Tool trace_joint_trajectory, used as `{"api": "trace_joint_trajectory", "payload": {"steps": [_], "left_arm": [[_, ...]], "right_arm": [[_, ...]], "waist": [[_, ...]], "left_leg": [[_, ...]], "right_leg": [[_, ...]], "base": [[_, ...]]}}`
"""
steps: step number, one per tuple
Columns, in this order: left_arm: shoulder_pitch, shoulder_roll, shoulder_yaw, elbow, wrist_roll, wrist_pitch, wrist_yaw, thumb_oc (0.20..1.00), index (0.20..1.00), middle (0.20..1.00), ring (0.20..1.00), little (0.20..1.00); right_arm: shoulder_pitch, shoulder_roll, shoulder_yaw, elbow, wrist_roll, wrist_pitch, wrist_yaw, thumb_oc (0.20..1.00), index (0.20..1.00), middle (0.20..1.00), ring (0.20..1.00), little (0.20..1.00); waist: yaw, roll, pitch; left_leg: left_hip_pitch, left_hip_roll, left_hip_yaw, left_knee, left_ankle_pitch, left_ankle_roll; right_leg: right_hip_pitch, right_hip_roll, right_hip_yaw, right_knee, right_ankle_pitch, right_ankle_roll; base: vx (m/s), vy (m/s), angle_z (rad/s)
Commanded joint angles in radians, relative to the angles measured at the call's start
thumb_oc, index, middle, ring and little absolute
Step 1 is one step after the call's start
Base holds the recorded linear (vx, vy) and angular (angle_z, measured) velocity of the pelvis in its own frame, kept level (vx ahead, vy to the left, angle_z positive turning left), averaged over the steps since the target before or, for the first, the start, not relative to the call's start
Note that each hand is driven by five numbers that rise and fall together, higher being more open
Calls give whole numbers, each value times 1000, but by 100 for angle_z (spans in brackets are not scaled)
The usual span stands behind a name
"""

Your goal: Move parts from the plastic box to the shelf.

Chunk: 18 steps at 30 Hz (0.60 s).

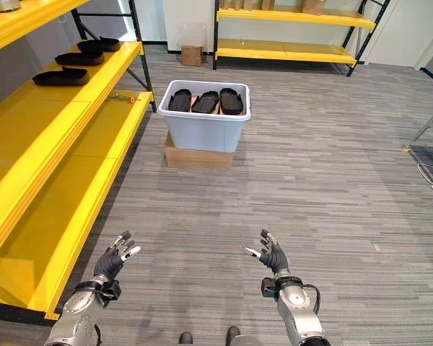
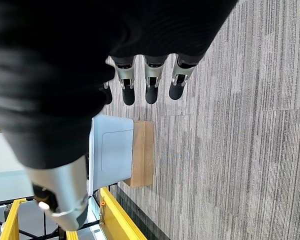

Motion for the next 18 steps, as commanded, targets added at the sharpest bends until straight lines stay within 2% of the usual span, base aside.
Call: {"api": "trace_joint_trajectory", "payload": {"steps": [1, 3, 4, 8, 9, 11, 15, 18], "left_arm": [[-43, 45, -26, -13, 27, -25, 8, 1000, 1000, 1000, 1000, 1000], [-46, 48, -32, -13, 21, -23, 17, 1000, 1000, 1000, 1000, 1000], [-51, 46, -30, -6, 32, -23, 10, 1000, 1000, 1000, 1000, 1000], [-52, 43, -32, 4, 52, -36, 19, 1000, 1000, 1000, 1000, 1000], [-44, 45, -36, 8, 65, -65, 42, 1000, 1000, 1000, 1000, 1000], [-26, 41, -43, 17, 74, -110, 47, 1000, 1000, 1000, 1000, 1000], [-28, 24, -62, 32, 92, -136, 56, 1000, 1000, 1000, 1000, 1000], [-37, 19, -84, 52, 110, -141, 77, 1000, 1000, 1000, 1000, 1000]], "right_arm": [[-40, 10, -25, -68, 12, -50, 2, 1000, 1000, 1000, 1000, 1000], [-43, 8, -26, -74, 15, -52, -5, 1000, 1000, 1000, 1000, 1000], [-37, 5, -35, -72, 17, -61, -7, 1000, 1000, 1000, 1000, 1000], [-35, 1, -39, -58, 25, -78, -2, 1000, 1000, 1000, 1000, 1000], [-34, 0, -40, -47, 30, -92, 2, 1000, 1000, 1000, 1000, 1000], [-29, 0, -44, -36, 27, -112, 13, 1000, 1000, 1000, 1000, 1000], [-21, -13, -48, -42, 24, -114, -28, 1000, 1000, 1000, 1000, 1000], [-25, -22, -37, -24, 19, -106, -83, 1000, 1000, 1000, 1000, 1000]], "waist": [[13, -24, -3], [7, -27, 6], [-8, -34, 10], [-15, -31, 14], [-16, -27, 21], [-17, -24, 29], [-41, -32, 24], [-43, -46, 33]], "left_leg": [[-16, -49, -61, 11, -94, 30], [-16, -65, -75, 11, -97, 38], [-2, -82, -95, 11, -101, 39], [17, -84, -108, 11, -109, 34], [33, -78, -116, 11, -111, 26], [54, -72, -135, 11, -121, 23], [65, -101, -170, 11, -136, 41], [64, -128, -168, 78, -178, 53]], "right_leg": [[-72, -43, 29, 218, 57, 100], [-109, -23, 48, 211, 69, 94], [-113, -4, 68, 93, 72, 86], [-140, -5, 75, -18, 101, 98], [-184, -11, 67, -73, 138, 113], [-221, -3, 72, -95, 159, 119], [-202, 39, 156, -98, 155, 107], [-172, 38, 143, -54, 139, 92]], "base": [[-14, 38, -7], [77, -17, 0], [197, -70, 2], [154, -79, 18], [183, -106, 21], [328, -138, 11], [343, -93, 36], [439, -154, 67]]}}
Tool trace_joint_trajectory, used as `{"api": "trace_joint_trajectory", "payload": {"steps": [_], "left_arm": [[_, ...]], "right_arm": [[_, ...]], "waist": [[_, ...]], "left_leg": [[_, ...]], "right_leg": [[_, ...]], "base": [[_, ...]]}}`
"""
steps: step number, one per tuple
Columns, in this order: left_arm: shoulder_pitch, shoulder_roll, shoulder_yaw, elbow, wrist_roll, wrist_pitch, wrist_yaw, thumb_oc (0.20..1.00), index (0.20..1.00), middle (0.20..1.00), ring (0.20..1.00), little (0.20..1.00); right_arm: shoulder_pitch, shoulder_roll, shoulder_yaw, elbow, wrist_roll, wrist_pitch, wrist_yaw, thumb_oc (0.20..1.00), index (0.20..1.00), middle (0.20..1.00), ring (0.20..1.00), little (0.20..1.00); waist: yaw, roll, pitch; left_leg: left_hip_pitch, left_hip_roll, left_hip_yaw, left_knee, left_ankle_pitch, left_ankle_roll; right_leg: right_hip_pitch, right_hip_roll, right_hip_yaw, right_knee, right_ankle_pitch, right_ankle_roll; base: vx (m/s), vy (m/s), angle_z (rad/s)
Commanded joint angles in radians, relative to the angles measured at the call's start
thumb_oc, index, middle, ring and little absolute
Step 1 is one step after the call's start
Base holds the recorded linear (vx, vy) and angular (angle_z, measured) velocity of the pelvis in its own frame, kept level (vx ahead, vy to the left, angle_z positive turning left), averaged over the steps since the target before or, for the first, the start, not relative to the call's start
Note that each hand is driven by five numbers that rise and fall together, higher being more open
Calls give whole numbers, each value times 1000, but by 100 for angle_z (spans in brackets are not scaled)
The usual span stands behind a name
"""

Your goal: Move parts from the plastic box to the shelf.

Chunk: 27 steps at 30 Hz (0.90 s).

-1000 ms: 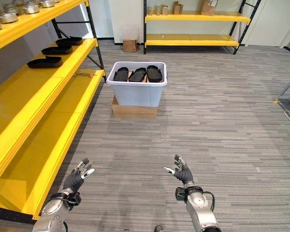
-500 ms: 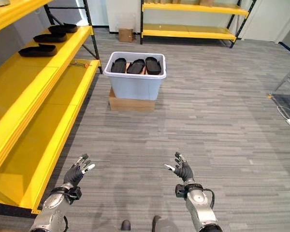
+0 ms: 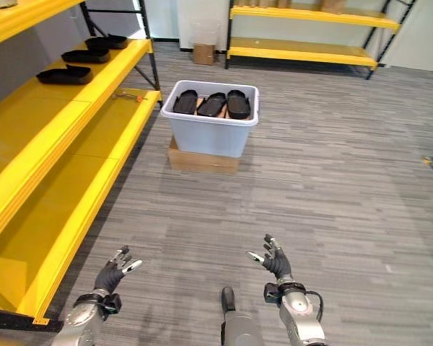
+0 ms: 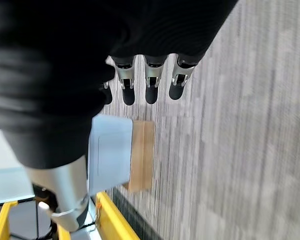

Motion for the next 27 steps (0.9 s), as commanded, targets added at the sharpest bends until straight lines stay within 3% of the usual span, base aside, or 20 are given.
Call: {"api": "trace_joint_trajectory", "payload": {"steps": [1, 4, 6, 8, 10, 11, 12, 13, 14, 16, 17, 20, 21, 23, 25, 27], "left_arm": [[-67, 36, -7, -37, 57, -75, 17, 1000, 1000, 1000, 1000, 1000], [-57, 22, -25, -37, 48, -72, 3, 1000, 1000, 1000, 1000, 1000], [-46, 4, -40, -48, 36, -67, 23, 1000, 1000, 1000, 1000, 1000], [-47, -4, -45, -47, 37, -63, 34, 1000, 1000, 1000, 1000, 1000], [-55, -5, -60, -44, 62, -60, 63, 1000, 1000, 1000, 1000, 1000], [-59, -3, -66, -42, 81, -59, 74, 1000, 1000, 1000, 1000, 1000], [-61, -3, -68, -40, 88, -60, 79, 1000, 1000, 1000, 1000, 1000], [-64, 3, -55, -34, 97, -56, 74, 1000, 1000, 1000, 1000, 1000], [-61, 5, -45, -35, 92, -54, 70, 1000, 1000, 1000, 1000, 1000], [-49, 9, -12, -46, 90, -44, 70, 1000, 1000, 1000, 1000, 1000], [-28, 11, 16, -50, 92, -48, 69, 1000, 1000, 1000, 1000, 1000], [1, 7, 41, -49, 124, -81, 70, 1000, 1000, 1000, 1000, 1000], [16, 6, 47, -53, 149, -105, 64, 1000, 1000, 1000, 1000, 1000], [21, 9, 48, -58, 116, -98, 54, 1000, 1000, 1000, 1000, 1000], [6, 11, 45, -28, 88, -123, 60, 1000, 1000, 1000, 1000, 1000], [0, 13, 46, -25, 93, -119, 65, 1000, 1000, 1000, 1000, 1000]], "right_arm": [[-50, -26, -1, -61, 19, -72, -48, 1000, 1000, 1000, 1000, 1000], [-49, -39, -3, -70, 24, -93, -33, 1000, 1000, 1000, 1000, 1000], [-34, -57, -12, -92, 1, -90, -18, 1000, 1000, 1000, 1000, 1000], [-26, -69, -17, -99, 4, -89, -16, 1000, 1000, 1000, 1000, 1000], [-8, -91, -26, -112, 12, -99, -4, 1000, 1000, 1000, 1000, 1000], [-1, -100, -31, -119, 17, -99, -1, 1000, 1000, 1000, 1000, 1000], [2, -103, -33, -121, 17, -98, 0, 1000, 1000, 1000, 1000, 1000], [3, -114, -38, -125, 31, -90, 2, 1000, 1000, 1000, 1000, 1000], [-3, -112, -37, -121, 30, -87, 6, 1000, 1000, 1000, 1000, 1000], [-23, -99, -25, -117, 17, -76, 10, 1000, 1000, 1000, 1000, 1000], [-34, -94, -14, -116, 9, -68, 21, 1000, 1000, 1000, 1000, 1000], [-49, -98, 9, -114, -13, -67, 39, 1000, 1000, 1000, 1000, 1000], [-58, -106, 15, -111, -14, -68, 43, 1000, 1000, 1000, 1000, 1000], [-69, -123, 19, -114, -1, -66, 64, 1000, 1000, 1000, 1000, 1000], [-84, -135, 37, -120, -10, -74, 97, 1000, 1000, 1000, 1000, 1000], [-83, -131, 39, -122, -10, -71, 102, 1000, 1000, 1000, 1000, 1000]], "waist": [[3, -29, 25], [0, -28, 25], [-13, -13, 16], [-22, -5, 9], [-36, 10, 0], [-33, 6, 7], [-31, 4, 9], [-4, -17, 27], [5, -23, 30], [24, -31, 30], [39, -31, 24], [68, -23, 22], [80, -21, 26], [85, -16, 43], [74, 7, 49], [71, 14, 51]], "left_leg": [[-49, -200, 8, 39, -12, 98], [-33, -219, 13, 85, -49, 102], [-3, -235, -4, 122, -55, 67], [2, -236, 2, 171, -20, 31], [-9, -241, 15, 263, 78, -32], [-61, -252, 32, 367, 143, -68], [-83, -256, 38, 400, 150, -77], [-227, -239, 83, 492, 159, -86], [-249, -221, 99, 466, 145, -73], [-253, -160, 136, 322, 106, -40], [-239, -106, 142, 151, 118, -46], [-252, -29, 104, -12, 230, -89], [-278, 16, 89, -37, 276, -110], [-340, 96, 88, -49, 310, -126], [-335, 116, 81, -49, 310, -126], [-325, 109, 76, -36, 301, -124]], "right_leg": [[17, -13, -3, -6, 60, 30], [40, -10, -29, 3, 46, 10], [52, 10, -44, 18, 23, -23], [67, 24, -55, 16, 10, -43], [80, 42, -81, 1, -3, -62], [105, 38, -86, -8, -14, -70], [112, 35, -89, -10, -18, -72], [175, 13, -95, -28, -44, -77], [192, 8, -95, -33, -56, -76], [218, 4, -87, -43, -76, -70], [237, 5, -67, -63, -84, -66], [287, 5, -33, -109, -97, -66], [308, -3, -20, -121, -104, -68], [323, -26, -11, -100, -138, -74], [292, -36, -10, -11, -193, -74], [276, -37, -13, 38, -215, -77]], "base": [[377, -161, -13], [396, -155, -12], [448, -138, 3], [272, -95, 18], [262, -103, 22], [199, -86, 30], [258, -112, 27], [239, -89, 12], [297, -73, 2], [275, 55, -20], [342, 164, -24], [329, 224, -21], [298, 268, -51], [363, 427, -104], [381, 542, -76], [279, 346, -56]]}}
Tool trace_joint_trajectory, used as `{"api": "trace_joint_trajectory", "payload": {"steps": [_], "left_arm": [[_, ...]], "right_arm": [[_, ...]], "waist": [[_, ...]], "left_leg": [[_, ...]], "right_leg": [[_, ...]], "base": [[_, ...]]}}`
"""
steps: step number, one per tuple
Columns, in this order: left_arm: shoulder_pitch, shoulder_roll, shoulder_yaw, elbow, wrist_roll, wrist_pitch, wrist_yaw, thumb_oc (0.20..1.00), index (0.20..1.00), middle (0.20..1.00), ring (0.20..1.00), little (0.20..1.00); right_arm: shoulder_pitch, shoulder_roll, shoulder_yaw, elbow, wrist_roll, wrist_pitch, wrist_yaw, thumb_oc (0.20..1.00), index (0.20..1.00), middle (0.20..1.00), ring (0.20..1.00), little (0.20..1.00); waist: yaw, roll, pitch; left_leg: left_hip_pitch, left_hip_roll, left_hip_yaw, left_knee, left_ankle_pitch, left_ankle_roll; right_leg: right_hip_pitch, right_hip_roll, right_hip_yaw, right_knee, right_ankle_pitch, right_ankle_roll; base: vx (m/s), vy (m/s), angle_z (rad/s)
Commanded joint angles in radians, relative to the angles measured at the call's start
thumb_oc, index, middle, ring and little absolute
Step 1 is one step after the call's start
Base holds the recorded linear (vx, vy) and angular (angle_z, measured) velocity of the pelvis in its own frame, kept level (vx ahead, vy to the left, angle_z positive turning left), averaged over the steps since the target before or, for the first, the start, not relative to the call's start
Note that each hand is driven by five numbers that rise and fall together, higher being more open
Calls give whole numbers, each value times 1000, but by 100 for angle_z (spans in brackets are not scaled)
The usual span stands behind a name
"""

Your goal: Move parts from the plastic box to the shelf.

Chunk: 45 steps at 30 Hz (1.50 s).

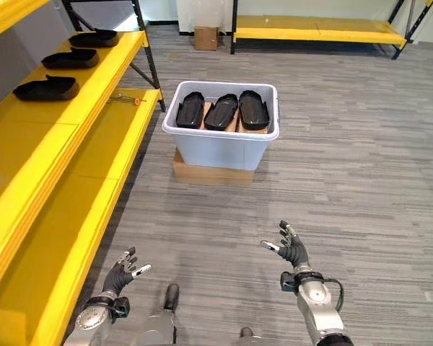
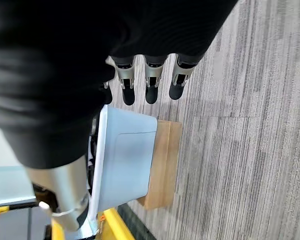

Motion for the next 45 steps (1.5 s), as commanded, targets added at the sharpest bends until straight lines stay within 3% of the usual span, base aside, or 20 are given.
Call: {"api": "trace_joint_trajectory", "payload": {"steps": [1, 4, 6, 7, 9, 11, 12, 14, 16, 17, 18, 19, 24, 26, 30, 36, 37, 39, 42, 45], "left_arm": [[-7, 29, 24, -49, -10, -71, 0, 1000, 1000, 1000, 1000, 1000], [-32, 62, 15, -38, 12, -58, -16, 1000, 1000, 1000, 1000, 1000], [-43, 79, 4, -40, 22, -55, -16, 1000, 1000, 1000, 1000, 1000], [-49, 87, -3, -42, 35, -55, -13, 1000, 1000, 1000, 1000, 1000], [-57, 113, -10, -59, 47, -38, -5, 1000, 1000, 1000, 1000, 1000], [-60, 124, -6, -62, 36, -27, -3, 1000, 1000, 1000, 1000, 1000], [-57, 128, 0, -63, 22, -27, 0, 1000, 1000, 1000, 1000, 1000], [-51, 128, 1, -69, 16, -33, 8, 1000, 1000, 1000, 1000, 1000], [-48, 127, 1, -76, -2, -40, -1, 1000, 1000, 1000, 1000, 1000], [-51, 124, 5, -87, -3, -34, -8, 1000, 1000, 1000, 1000, 1000], [-54, 122, 7, -93, 4, -32, -14, 1000, 1000, 1000, 1000, 1000], [-54, 118, 6, -102, 11, -27, -12, 1000, 1000, 1000, 1000, 1000], [-53, 109, -32, -106, 47, -49, -5, 1000, 1000, 1000, 1000, 1000], [-45, 111, -49, -109, 79, -71, 6, 1000, 1000, 1000, 1000, 1000], [-52, 93, -65, -86, 39, -89, -18, 1000, 1000, 1000, 1000, 1000], [-66, 67, -86, -72, 11, -51, -78, 1000, 1000, 1000, 1000, 1000], [-67, 56, -91, -73, -9, -30, -80, 1000, 1000, 1000, 1000, 1000], [-77, 30, -108, -66, -41, 4, -48, 1000, 1000, 1000, 1000, 1000], [-90, 7, -107, -55, -45, 22, -50, 1000, 1000, 1000, 1000, 1000], [-83, 0, -94, -62, -9, 23, -54, 1000, 1000, 1000, 1000, 1000]], "right_arm": [[-40, 0, -10, -74, -6, -39, 34, 1000, 1000, 1000, 1000, 1000], [-10, 24, -25, -78, 40, -38, 60, 1000, 1000, 1000, 1000, 1000], [-6, 37, -23, -81, 34, -43, 57, 1000, 1000, 1000, 1000, 1000], [-6, 48, -20, -80, 35, -45, 48, 1000, 1000, 1000, 1000, 1000], [-15, 70, -18, -76, 40, -53, 23, 1000, 1000, 1000, 1000, 1000], [-20, 81, -15, -77, 40, -57, 7, 1000, 1000, 1000, 1000, 1000], [-27, 89, -5, -80, 41, -57, -8, 1000, 1000, 1000, 1000, 1000], [-52, 103, 8, -80, 22, -50, -33, 1000, 1000, 1000, 1000, 1000], [-67, 110, 14, -77, 8, -53, -38, 1000, 1000, 1000, 1000, 1000], [-71, 115, 9, -85, -17, -52, -54, 1000, 1000, 1000, 1000, 1000], [-72, 116, 6, -88, -31, -48, -72, 1000, 1000, 1000, 1000, 1000], [-69, 108, 2, -94, -46, -32, -120, 1000, 1000, 1000, 1000, 1000], [-67, 102, -20, -78, -22, -23, -181, 1000, 1000, 1000, 1000, 1000], [-66, 101, -31, -76, -24, -17, -174, 1000, 1000, 1000, 1000, 1000], [-39, 96, -31, -83, -31, -27, -196, 1000, 1000, 1000, 1000, 1000], [-35, 56, -28, -73, -36, -34, -146, 1000, 1000, 1000, 1000, 1000], [-30, 49, -30, -79, -28, -22, -144, 1000, 1000, 1000, 1000, 1000], [-16, 33, -32, -86, 10, 6, -150, 1000, 1000, 1000, 1000, 1000], [-6, 27, -35, -84, 16, 2, -156, 1000, 1000, 1000, 1000, 1000], [-7, 30, -41, -82, 41, 2, -145, 1000, 1000, 1000, 1000, 1000]], "waist": [[1, 10, -18], [-10, 6, -43], [-11, -2, -50], [-9, -7, -56], [3, -20, -75], [10, -24, -81], [13, -16, -83], [14, -6, -81], [8, -1, -77], [11, -7, -75], [9, -9, -69], [1, -16, -64], [-17, -4, -49], [-15, -2, -45], [-42, -22, -58], [-68, -17, -63], [-73, -11, -63], [-86, -6, -58], [-82, -9, -51], [-59, -17, -42]], "left_leg": [[-26, 63, -72, 23, -23, -41], [15, 20, -74, 71, -93, -16], [29, 3, -81, 82, -122, 1], [35, -6, -87, 85, -137, 14], [45, -48, -91, 78, -171, 63], [47, -71, -89, 79, -184, 86], [58, -81, -87, 73, -191, 105], [79, -97, -77, 50, -192, 122], [93, -106, -78, 36, -191, 121], [95, -118, -79, 37, -195, 119], [104, -122, -85, 38, -199, 118], [127, -129, -81, 38, -218, 117], [191, -104, -74, 28, -269, 104], [198, -97, -73, 35, -285, 101], [203, -117, -112, 74, -325, 103], [236, -142, -79, 236, -394, 86], [235, -149, -74, 279, -376, 76], [169, -160, -34, 463, -236, 13], [84, -195, -22, 568, -201, -3], [25, -202, -22, 496, -225, 23]], "right_leg": [[-72, 148, -91, 123, -14, -63], [-77, 136, -112, 208, -50, -43], [-89, 130, -112, 266, -33, -28], [-97, 127, -111, 307, -17, -17], [-115, 121, -103, 479, 79, 22], [-141, 118, -103, 573, 135, 42], [-174, 133, -112, 668, 172, 52], [-259, 176, -106, 714, 185, 46], [-295, 194, -121, 614, 155, 25], [-291, 167, -147, 433, 136, 9], [-272, 152, -166, 333, 129, 2], [-272, 118, -175, 155, 153, 10], [-343, 19, -132, -55, 296, 70], [-358, 5, -135, -56, 309, 81], [-321, 46, -62, -34, 296, 83], [-293, 84, -118, 67, 212, 18], [-285, 92, -123, 69, 206, 8], [-236, 114, -140, 52, 188, -23], [-197, 124, -148, 44, 169, -42], [-148, 140, -147, 35, 141, -45]], "base": [[305, 314, -41], [410, 367, -4], [216, 178, 19], [321, 283, 10], [291, 299, 5], [178, 218, 19], [179, 213, 11], [201, 181, -26], [232, 47, -21], [274, -48, -4], [341, -136, -19], [309, -144, -28], [304, -178, 7], [340, -216, 14], [415, -317, 20], [374, -282, 1], [288, -214, 24], [266, -220, 35], [232, -153, 22], [263, -93, -1]]}}
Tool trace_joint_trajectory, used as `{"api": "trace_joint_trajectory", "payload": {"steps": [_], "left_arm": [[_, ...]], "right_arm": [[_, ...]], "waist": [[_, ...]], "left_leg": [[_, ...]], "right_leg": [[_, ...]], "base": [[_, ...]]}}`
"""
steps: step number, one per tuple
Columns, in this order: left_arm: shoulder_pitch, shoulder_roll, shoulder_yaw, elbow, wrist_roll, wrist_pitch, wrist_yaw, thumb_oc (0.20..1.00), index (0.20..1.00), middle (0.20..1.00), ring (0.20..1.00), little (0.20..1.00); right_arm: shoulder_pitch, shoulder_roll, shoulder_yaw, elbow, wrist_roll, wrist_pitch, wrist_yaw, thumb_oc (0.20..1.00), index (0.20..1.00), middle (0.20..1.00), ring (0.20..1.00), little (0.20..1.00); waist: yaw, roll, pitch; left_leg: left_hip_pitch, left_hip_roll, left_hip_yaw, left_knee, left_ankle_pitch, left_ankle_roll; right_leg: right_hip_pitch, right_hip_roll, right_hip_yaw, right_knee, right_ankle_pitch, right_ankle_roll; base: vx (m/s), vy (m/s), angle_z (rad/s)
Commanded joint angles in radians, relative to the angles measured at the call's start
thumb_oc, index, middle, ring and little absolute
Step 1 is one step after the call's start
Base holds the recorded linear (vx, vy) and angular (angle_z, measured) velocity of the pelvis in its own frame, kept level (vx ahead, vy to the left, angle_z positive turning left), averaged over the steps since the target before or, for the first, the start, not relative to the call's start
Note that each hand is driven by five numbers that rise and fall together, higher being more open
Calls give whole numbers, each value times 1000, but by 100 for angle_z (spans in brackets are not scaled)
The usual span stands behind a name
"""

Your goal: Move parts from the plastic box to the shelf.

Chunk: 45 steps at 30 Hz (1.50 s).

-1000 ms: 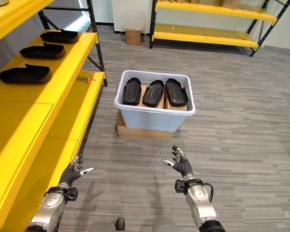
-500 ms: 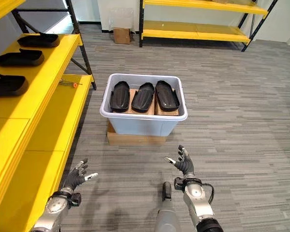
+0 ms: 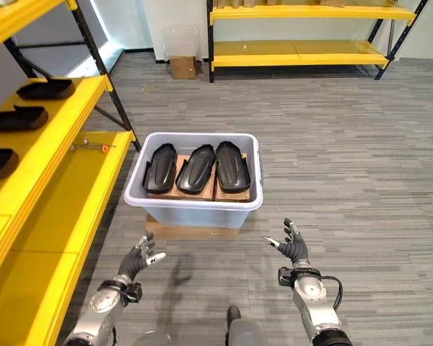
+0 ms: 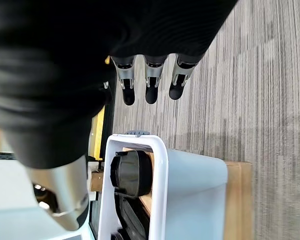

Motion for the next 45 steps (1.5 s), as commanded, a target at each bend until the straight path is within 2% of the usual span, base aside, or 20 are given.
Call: {"api": "trace_joint_trajectory", "payload": {"steps": [1, 3, 4, 5, 7, 10, 12, 17, 20, 21, 23, 25, 27, 28, 29, 32, 35, 37, 41, 45], "left_arm": [[-3, 53, 14, -55, 16, -24, -1, 1000, 1000, 1000, 1000, 1000], [15, 62, 28, -60, 20, -24, 6, 1000, 1000, 1000, 1000, 1000], [33, 71, 45, -51, 16, -27, 36, 1000, 1000, 1000, 1000, 1000], [40, 70, 53, -45, 16, -13, 56, 1000, 1000, 1000, 1000, 1000], [50, 60, 76, -7, -14, -22, 52, 1000, 1000, 1000, 1000, 1000], [59, 44, 113, 28, -31, -42, 42, 1000, 1000, 1000, 1000, 1000], [60, 44, 118, 42, -31, -47, 24, 1000, 1000, 1000, 1000, 1000], [27, 83, 101, 46, 17, -28, 4, 1000, 1000, 1000, 1000, 1000], [25, 117, 100, 27, 27, -4, -2, 1000, 1000, 1000, 1000, 1000], [33, 128, 104, 18, 12, 5, -4, 1000, 1000, 1000, 1000, 1000], [47, 136, 109, 3, 17, 6, -3, 1000, 1000, 1000, 1000, 1000], [61, 143, 105, -14, 9, 7, 9, 1000, 1000, 1000, 1000, 1000], [65, 147, 103, -26, -1, 9, 8, 1000, 1000, 1000, 1000, 1000], [60, 149, 111, -41, 4, 23, -1, 1000, 1000, 1000, 1000, 1000], [53, 148, 114, -40, 13, 23, -8, 1000, 1000, 1000, 1000, 1000], [60, 144, 115, -43, 3, 16, -9, 1000, 1000, 1000, 1000, 1000], [94, 124, 120, -67, -37, -6, -10, 1000, 1000, 1000, 1000, 1000], [110, 107, 119, -89, -66, -15, -21, 1000, 1000, 1000, 1000, 1000], [133, 101, 115, -141, -71, -4, -15, 1000, 1000, 1000, 1000, 1000], [147, 99, 110, -165, -88, -8, -18, 1000, 1000, 1000, 1000, 1000]], "right_arm": [[-9, 9, 1, -86, 57, -28, 21, 1000, 1000, 1000, 1000, 1000], [-13, 14, 3, -97, 63, -13, 26, 1000, 1000, 1000, 1000, 1000], [-28, 13, 14, -100, 62, 2, 28, 1000, 1000, 1000, 1000, 1000], [-36, 12, 22, -96, 59, 5, 28, 1000, 1000, 1000, 1000, 1000], [-59, 8, 37, -82, 49, 10, 53, 1000, 1000, 1000, 1000, 1000], [-83, 2, 57, -83, 25, 19, 102, 1000, 1000, 1000, 1000, 1000], [-84, -6, 61, -90, 19, 22, 116, 1000, 1000, 1000, 1000, 1000], [-43, 1, 31, -106, 62, 22, 128, 1000, 1000, 1000, 1000, 1000], [-23, 35, 21, -106, 66, 16, 113, 1000, 1000, 1000, 1000, 1000], [-18, 57, 15, -105, 69, 17, 108, 1000, 1000, 1000, 1000, 1000], [-19, 78, 16, -112, 38, 22, 95, 1000, 1000, 1000, 1000, 1000], [-32, 91, 20, -109, 30, 24, 76, 1000, 1000, 1000, 1000, 1000], [-48, 93, 23, -107, 55, 12, 73, 1000, 1000, 1000, 1000, 1000], [-47, 97, 16, -119, 49, 12, 65, 1000, 1000, 1000, 1000, 1000], [-49, 99, 18, -125, 29, 7, 46, 1000, 1000, 1000, 1000, 1000], [-53, 93, 22, -132, 22, 13, 33, 1000, 1000, 1000, 1000, 1000], [-53, 75, 35, -156, -10, 31, 27, 1000, 1000, 1000, 1000, 1000], [-54, 63, 33, -152, -26, 80, 0, 1000, 1000, 1000, 1000, 1000], [-49, 47, 24, -139, -45, 122, -27, 1000, 1000, 1000, 1000, 1000], [-58, 31, 27, -134, -48, 124, -46, 1000, 1000, 1000, 1000, 1000]], "waist": [[26, -37, 4], [33, -40, 0], [40, -28, -10], [49, -22, -9], [65, -18, -5], [74, -12, 5], [65, 0, 3], [44, 2, -9], [48, -11, -16], [56, -21, -21], [64, -23, -22], [69, -25, -19], [73, -25, -16], [76, -37, -18], [76, -45, -15], [75, -43, -11], [92, -52, -23], [100, -61, -35], [110, -65, -38], [117, -61, -37]], "left_leg": [[82, -93, 94, -345, 18, 125], [106, -58, 90, -456, 14, 132], [121, 24, 71, -661, 82, 102], [124, 61, 51, -726, 134, 74], [100, 135, 32, -794, 205, 40], [55, 214, 21, -794, 242, 21], [72, 215, 35, -794, 226, 25], [100, 143, 25, -744, 146, 57], [114, 110, 20, -742, 114, 96], [118, 86, 23, -743, 96, 126], [131, 72, 37, -757, 89, 149], [142, 71, 55, -773, 88, 154], [143, 76, 68, -781, 93, 147], [137, 69, 73, -785, 89, 146], [144, 66, 75, -791, 78, 143], [151, 82, 73, -794, 72, 137], [143, 124, 84, -794, 81, 98], [147, 145, 102, -794, 83, 74], [152, 161, 117, -794, 91, 59], [151, 177, 131, -794, 100, 48]], "right_leg": [[48, 5, -34, -14, 34, 128], [55, 6, -33, -22, 29, 130], [62, 18, -25, -39, 17, 128], [73, 24, -14, -48, 9, 125], [100, 18, 3, -61, -12, 120], [108, -7, 21, -33, -53, 118], [91, -17, 20, 16, -80, 120], [36, -34, 29, 174, -125, 153], [15, -47, 27, 272, -86, 183], [-6, -61, 12, 332, -39, 204], [-48, -53, 1, 392, 0, 217], [-73, -39, -16, 344, 20, 213], [-49, -37, -26, 197, 5, 193], [-26, -60, -22, 41, 33, 200], [-33, -91, -14, -37, 105, 225], [-32, -94, 7, -61, 117, 237], [19, -103, -38, -118, 102, 233], [52, -100, -67, -127, 78, 223], [79, -96, -89, -137, 60, 206], [97, -94, -103, -146, 50, 195]], "base": [[263, -31, -12], [286, 94, -21], [321, 248, -28], [365, 342, -43], [290, 332, -69], [315, 480, -70], [295, 545, -52], [222, 430, -23], [183, 314, 31], [173, 272, 6], [131, 196, -22], [76, 26, -34], [84, -103, -21], [116, -233, -12], [99, -222, -4], [75, -190, 2], [63, -167, -1], [126, -105, -40], [83, -99, -16], [60, -60, -4]]}}
